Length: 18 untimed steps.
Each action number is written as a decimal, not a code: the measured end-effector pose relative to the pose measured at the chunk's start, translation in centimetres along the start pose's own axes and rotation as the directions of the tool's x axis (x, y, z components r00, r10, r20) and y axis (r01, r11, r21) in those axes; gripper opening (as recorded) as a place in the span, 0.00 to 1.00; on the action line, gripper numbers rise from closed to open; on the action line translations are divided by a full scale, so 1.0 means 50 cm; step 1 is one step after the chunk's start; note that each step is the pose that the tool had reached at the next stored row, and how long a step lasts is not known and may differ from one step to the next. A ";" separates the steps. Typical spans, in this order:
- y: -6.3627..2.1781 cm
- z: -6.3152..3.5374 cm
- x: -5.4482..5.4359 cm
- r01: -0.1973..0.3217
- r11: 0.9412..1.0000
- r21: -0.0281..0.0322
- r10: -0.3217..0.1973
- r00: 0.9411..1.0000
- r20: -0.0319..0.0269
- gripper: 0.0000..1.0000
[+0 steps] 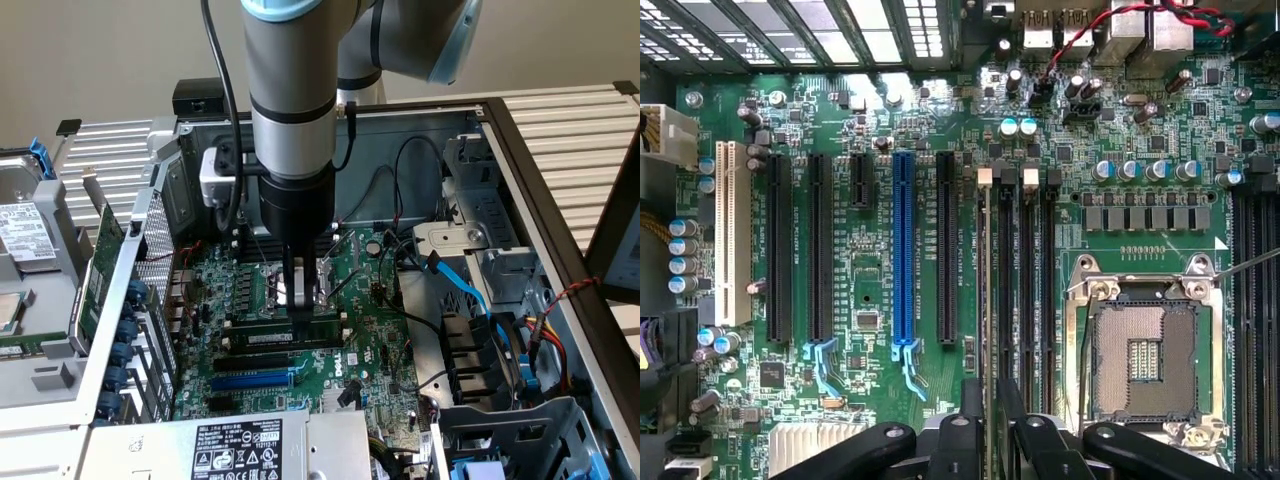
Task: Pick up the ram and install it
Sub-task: 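Insert the ram into the slot, then press down the ram until it locks into place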
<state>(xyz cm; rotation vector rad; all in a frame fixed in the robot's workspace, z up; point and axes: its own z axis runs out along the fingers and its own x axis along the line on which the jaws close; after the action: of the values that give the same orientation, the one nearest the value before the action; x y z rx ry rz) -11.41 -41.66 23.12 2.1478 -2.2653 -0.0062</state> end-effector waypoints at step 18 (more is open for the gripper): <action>0.007 -0.015 0.001 -0.007 1.000 -0.002 0.007 1.000 0.000 0.21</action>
<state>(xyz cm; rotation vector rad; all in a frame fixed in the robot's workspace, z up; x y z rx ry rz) -11.75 -41.66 23.88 2.1388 -2.2717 -0.0086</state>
